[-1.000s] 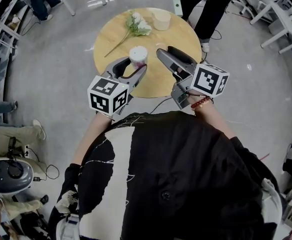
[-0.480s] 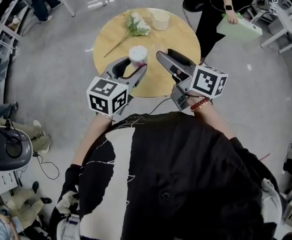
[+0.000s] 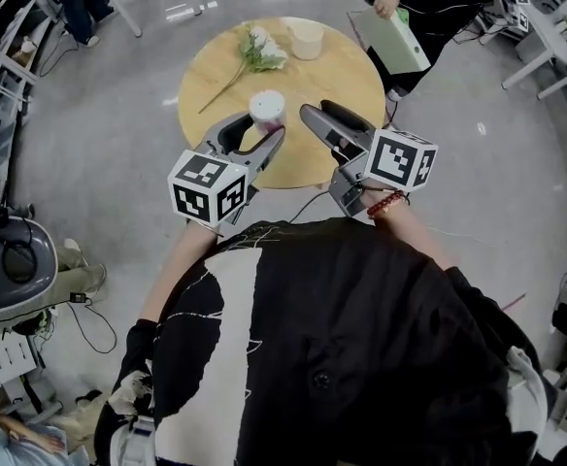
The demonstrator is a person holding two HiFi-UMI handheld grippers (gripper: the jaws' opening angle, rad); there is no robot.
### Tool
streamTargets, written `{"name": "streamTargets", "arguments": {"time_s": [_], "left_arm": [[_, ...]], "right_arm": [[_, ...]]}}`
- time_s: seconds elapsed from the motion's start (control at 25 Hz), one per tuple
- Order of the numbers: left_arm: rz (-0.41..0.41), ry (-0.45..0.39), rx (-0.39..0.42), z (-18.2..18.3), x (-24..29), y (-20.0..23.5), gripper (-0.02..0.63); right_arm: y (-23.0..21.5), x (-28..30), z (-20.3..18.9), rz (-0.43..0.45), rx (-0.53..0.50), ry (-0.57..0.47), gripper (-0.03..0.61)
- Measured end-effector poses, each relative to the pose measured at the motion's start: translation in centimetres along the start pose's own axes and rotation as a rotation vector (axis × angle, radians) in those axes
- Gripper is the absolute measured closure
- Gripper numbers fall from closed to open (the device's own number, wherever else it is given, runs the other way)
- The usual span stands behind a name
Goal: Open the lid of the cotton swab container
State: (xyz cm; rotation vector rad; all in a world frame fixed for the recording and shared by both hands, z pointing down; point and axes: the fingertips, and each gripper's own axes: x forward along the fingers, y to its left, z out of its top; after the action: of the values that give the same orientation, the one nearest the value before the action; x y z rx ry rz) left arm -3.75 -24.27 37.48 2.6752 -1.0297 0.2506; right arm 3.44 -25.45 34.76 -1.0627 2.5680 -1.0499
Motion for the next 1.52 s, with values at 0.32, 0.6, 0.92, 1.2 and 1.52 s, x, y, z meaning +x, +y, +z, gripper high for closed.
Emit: {"name": "streamTargets", "arguments": {"time_s": [0.32,0.6,0.92,1.2,1.52], "left_arm": [[0.04,0.067,0.026,-1.8,-1.0,0.6,0.379],[0.116,0.027,-0.026,-2.1,-2.0,1.9,0.379],[0.143,-0.003,-0.045,-1.9,-2.4,2.0,0.379],[0.146,0.0,-0.036,-1.8,-2.3,2.7,0.379],[0.152,-0.012,-0.038,-1.9,-3.5,2.9,0.379]], "right_arm": [[-0.4,-1.0,0.8,-0.06,-0.025,-0.041,0.316],[-2.0,-2.5,0.9,-0.157,-0.017,-0.096,0.436],[-4.1,-3.9,0.6,-0.265,-0.038,-0.119,0.526],[-5.5,-4.1,0.9,-0.365,-0.13,-0.114,0.566],[-5.0,-4.1,-0.8,-0.385,-0.158,-0.082,0.575]]}}
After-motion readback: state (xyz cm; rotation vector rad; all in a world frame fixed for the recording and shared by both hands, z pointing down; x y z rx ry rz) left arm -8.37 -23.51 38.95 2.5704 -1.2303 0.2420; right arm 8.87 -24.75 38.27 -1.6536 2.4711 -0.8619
